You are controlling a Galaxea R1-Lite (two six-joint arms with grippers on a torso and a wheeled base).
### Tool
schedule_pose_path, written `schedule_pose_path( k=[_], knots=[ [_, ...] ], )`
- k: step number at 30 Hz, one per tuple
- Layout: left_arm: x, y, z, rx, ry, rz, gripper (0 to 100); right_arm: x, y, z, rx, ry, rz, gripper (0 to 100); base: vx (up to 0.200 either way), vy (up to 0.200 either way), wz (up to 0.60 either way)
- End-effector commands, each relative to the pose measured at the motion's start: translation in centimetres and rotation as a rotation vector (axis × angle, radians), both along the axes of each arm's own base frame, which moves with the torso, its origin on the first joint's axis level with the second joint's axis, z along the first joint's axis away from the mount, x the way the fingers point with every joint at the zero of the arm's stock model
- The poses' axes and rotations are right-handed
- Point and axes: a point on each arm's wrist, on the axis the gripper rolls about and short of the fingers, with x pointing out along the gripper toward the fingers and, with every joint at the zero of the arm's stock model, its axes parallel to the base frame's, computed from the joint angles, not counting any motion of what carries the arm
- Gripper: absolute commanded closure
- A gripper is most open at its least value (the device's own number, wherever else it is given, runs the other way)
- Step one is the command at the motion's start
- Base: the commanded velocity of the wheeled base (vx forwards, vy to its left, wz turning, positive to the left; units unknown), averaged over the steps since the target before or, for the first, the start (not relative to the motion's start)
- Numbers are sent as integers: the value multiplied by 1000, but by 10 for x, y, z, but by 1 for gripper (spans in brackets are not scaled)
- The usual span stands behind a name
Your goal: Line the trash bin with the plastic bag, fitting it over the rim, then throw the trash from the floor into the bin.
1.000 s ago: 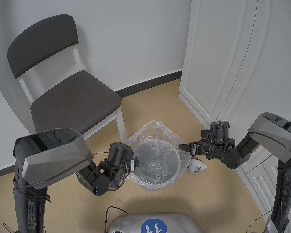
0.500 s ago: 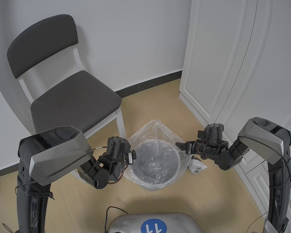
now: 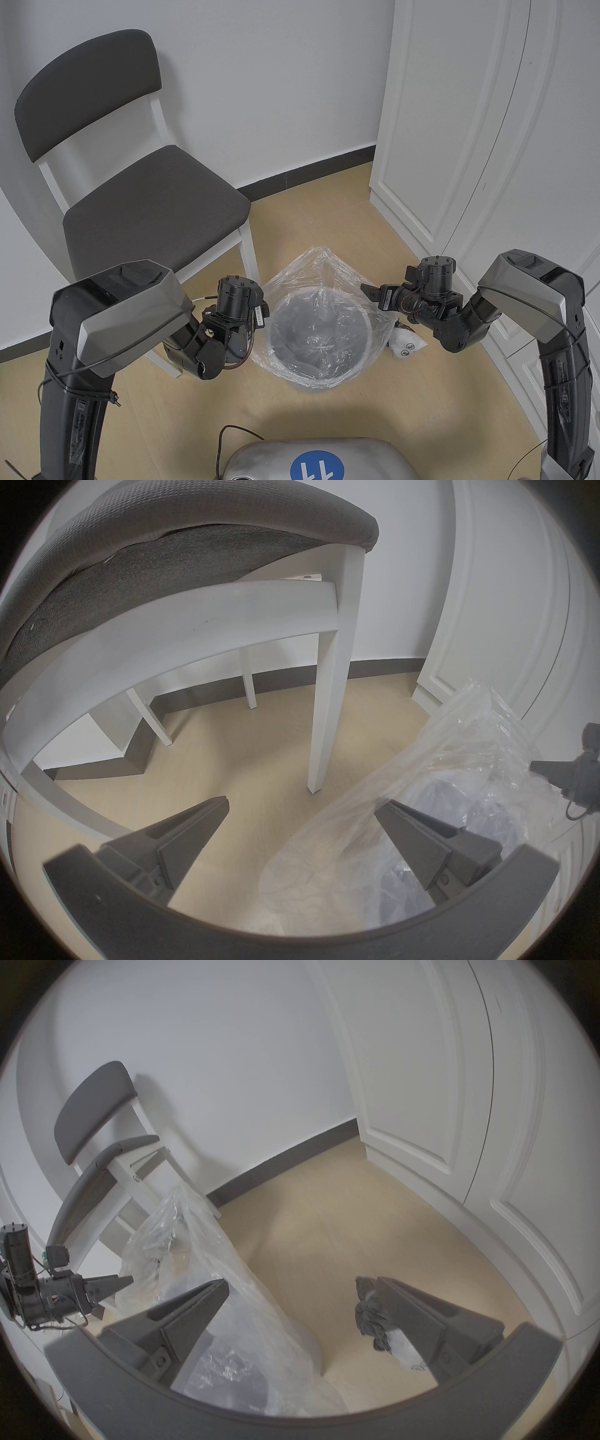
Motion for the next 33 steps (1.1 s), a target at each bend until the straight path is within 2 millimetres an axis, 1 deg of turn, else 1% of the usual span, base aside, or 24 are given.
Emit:
schedule_pose_path(
  k=[1,2,9,15,17,18,19,23,28,33],
  knots=[
    [6,0,-9,7,3,16,0,3,1,-15,-1,16,-4,0,0,0,0],
    [8,2,-9,3,-1,21,0,6,2,-12,10,2,-6,0,0,0,0],
    [13,4,-10,-5,-9,33,0,10,4,-15,58,2,-18,0,0,0,0],
    [17,1,-14,-21,-38,33,0,17,6,-29,68,-24,-21,0,0,0,0],
    [18,1,-15,-24,-43,33,0,18,6,-31,70,-30,-26,0,0,0,0],
    [18,1,-17,-26,-47,33,0,20,8,-37,71,-30,-34,0,0,0,0],
    [18,1,-17,-26,-46,33,0,21,8,-37,70,-32,-37,0,0,0,0],
    [20,2,-19,-26,-49,39,0,31,12,-48,80,-49,-76,0,0,0,0],
    [25,5,-21,-27,-55,49,0,41,16,-51,128,-70,-115,0,0,0,0],
    [30,10,-25,-27,-56,64,0,45,17,-55,159,-74,-124,0,0,0,0]
  ],
)
